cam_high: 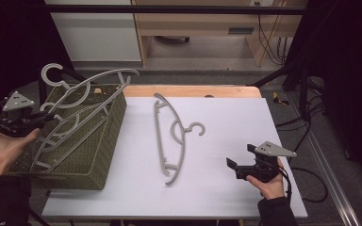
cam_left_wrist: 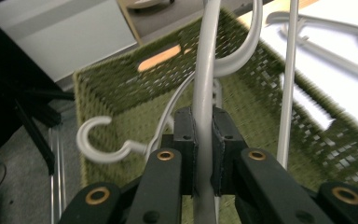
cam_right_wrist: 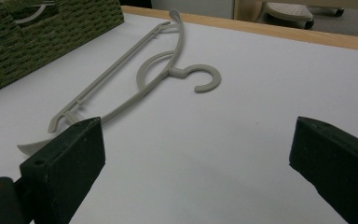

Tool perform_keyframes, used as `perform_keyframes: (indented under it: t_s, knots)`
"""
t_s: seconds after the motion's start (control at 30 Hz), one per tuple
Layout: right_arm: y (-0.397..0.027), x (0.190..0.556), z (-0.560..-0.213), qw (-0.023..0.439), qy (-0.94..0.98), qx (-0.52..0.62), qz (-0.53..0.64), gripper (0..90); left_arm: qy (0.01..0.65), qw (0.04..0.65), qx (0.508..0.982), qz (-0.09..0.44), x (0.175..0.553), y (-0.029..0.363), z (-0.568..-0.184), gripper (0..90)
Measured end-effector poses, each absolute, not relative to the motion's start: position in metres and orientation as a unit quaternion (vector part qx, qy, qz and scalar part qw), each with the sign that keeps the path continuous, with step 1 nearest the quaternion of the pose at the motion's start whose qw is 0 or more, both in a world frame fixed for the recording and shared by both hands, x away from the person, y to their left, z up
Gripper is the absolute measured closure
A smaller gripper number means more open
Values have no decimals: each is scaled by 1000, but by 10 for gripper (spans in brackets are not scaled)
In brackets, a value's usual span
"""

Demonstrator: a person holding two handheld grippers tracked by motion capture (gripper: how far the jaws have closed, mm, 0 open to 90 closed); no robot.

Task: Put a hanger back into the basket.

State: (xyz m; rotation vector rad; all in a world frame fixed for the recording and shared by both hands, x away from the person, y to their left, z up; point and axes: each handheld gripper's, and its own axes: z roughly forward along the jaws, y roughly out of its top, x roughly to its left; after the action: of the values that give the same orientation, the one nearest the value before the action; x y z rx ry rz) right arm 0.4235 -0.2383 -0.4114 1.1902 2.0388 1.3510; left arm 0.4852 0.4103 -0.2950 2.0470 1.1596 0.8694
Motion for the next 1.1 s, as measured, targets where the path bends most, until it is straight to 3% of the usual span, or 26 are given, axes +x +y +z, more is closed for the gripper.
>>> perform_keyframes:
  t_s: [0.37,1.1]
  knots:
    - [-236,424,-413,206,735,428,484,37,466,285,770,330,485,441,-314,822]
    - [-234,426,-416,203,741,427,477,38,484,242,777,322,483,461,-338,823]
